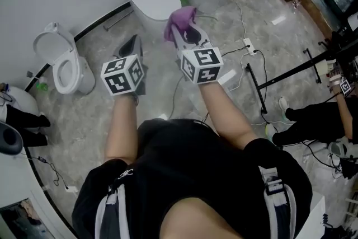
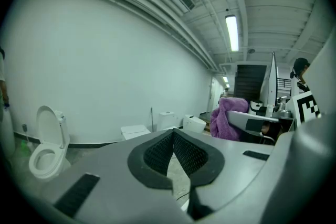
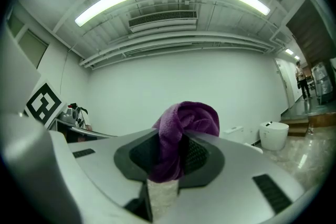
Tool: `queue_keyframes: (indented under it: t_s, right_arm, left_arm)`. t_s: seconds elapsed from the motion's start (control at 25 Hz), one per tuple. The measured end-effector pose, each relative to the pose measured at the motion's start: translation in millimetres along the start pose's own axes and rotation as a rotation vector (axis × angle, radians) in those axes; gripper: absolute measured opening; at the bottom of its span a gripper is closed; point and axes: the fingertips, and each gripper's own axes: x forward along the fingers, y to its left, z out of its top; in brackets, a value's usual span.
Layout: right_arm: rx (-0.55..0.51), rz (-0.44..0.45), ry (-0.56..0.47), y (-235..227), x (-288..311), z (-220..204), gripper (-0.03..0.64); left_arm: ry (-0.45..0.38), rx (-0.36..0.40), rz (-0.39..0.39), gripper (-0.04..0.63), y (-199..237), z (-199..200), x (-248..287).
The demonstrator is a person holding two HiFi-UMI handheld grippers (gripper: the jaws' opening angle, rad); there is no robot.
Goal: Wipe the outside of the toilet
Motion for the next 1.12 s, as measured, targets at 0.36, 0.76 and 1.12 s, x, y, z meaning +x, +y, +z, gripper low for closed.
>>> queue_keyframes:
  t_s: [0.36,0.76,1.12]
  right_arm:
    - [0.012,0.019,0.022,4.1,3.8,-6.6,0.092]
    - [-0.017,0.027,0.048,-6.2,7.9,-14.6,0.092]
    - [-0.037,0.037,0.051,-32.6,45.5,-18.4,0.092]
  left_arm:
    - [0.019,-0.003,0.026,0.008,4.9,-6.0,-5.4]
    - [0.022,-0.015,0.023,0.008,1.7,-9.9,9.9]
    - [0.021,-0.014,0.028,0.008,16.1,0.9,61.8]
